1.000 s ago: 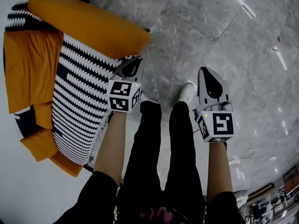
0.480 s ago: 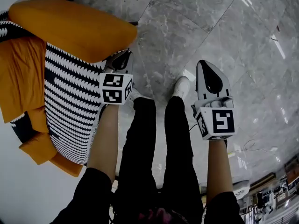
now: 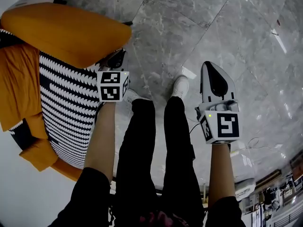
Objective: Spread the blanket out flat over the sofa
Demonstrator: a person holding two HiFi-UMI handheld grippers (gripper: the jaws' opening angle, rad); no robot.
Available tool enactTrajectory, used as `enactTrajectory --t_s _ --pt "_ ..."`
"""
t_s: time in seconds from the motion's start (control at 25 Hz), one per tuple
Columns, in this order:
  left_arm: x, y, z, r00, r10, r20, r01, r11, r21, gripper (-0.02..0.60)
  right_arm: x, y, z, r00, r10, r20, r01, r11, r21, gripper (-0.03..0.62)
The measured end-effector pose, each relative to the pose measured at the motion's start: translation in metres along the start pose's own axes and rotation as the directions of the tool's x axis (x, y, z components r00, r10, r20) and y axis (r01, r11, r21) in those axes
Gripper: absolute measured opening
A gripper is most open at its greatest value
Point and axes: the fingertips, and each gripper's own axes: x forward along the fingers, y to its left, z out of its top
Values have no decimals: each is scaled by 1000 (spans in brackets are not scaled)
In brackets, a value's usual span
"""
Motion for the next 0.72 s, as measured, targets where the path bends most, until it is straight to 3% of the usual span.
enactTrajectory --t_s 0.24,0.52,0.72 --pt "-1 -34 -10 989 -129 -67 129 992 0 30 -11 0 2 1000 -15 7 15 1000 11 21" --pt "-26 -92 12 976 -217 -26 217 976 10 29 -24 -1 26 998 -14 53 13 1000 14 20" --pt "-71 -124 53 969 -239 66 237 971 35 29 -46 12 57 995 3 97 -4 1000 5 21"
